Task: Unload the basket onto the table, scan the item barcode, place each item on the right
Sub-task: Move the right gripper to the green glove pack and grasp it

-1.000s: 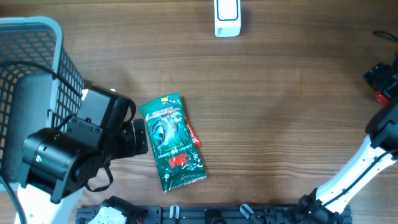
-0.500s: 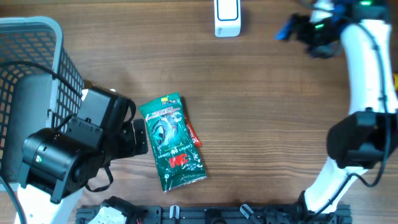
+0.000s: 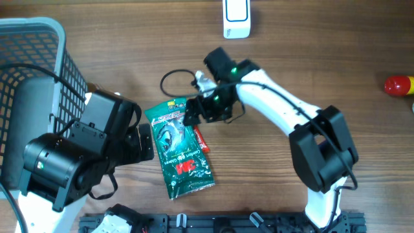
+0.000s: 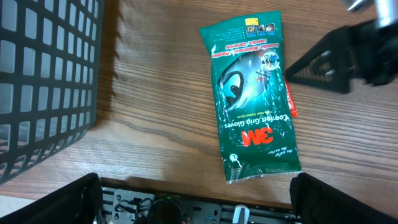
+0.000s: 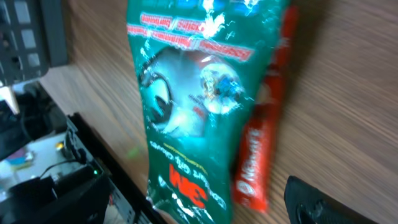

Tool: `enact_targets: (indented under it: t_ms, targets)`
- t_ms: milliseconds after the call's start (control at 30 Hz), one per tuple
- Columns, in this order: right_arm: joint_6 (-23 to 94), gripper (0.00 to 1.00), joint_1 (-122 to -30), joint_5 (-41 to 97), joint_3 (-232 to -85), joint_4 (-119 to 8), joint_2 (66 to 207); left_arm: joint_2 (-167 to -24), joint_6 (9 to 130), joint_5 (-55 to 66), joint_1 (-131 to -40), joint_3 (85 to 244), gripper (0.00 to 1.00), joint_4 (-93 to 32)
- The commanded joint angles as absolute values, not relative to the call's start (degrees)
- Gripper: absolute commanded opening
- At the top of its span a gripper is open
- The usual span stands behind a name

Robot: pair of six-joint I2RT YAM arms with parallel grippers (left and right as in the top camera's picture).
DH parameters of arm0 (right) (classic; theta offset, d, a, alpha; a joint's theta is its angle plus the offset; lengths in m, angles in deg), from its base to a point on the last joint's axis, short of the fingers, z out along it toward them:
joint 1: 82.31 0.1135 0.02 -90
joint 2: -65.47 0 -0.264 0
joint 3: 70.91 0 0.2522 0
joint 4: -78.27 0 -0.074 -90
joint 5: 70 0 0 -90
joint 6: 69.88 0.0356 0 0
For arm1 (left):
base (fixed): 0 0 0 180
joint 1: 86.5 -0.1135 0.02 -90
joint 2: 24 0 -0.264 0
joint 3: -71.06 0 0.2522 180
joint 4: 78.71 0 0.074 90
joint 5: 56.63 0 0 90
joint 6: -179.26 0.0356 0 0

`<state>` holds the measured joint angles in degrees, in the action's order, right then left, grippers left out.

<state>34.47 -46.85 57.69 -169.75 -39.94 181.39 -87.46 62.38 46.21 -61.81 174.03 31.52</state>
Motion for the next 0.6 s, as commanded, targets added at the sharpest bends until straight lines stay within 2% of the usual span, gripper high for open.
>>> enact_targets:
  t_ms: [0, 167, 233, 367, 567]
  targets:
    - [39.59, 0.89, -43.94, 59.35, -165.84, -45.16, 181.93, -87.33, 61.81, 46.91, -61.99, 174.47, 1.00, 31.54]
    - [41.71, 0.89, -42.74, 51.02, -164.79, -48.02, 182.37, -87.33, 61.81, 46.91, -61.99, 174.47, 1.00, 31.54]
    - [42.36, 0.81, -42.72, 51.07, -164.79, -48.28, 182.37, -87.33, 61.81, 46.91, -61.99, 174.47, 1.00, 31.54]
    - [43.13, 0.76, -42.72, 51.11, -164.79, -48.28, 182.55, -87.33, 61.81, 46.91, -61.99, 174.47, 1.00, 31.54]
    - [44.33, 0.73, -41.23, 53.49, -164.79, -48.79, 185.41, -87.33, 61.81, 46.91, -61.99, 174.47, 1.00, 31.54]
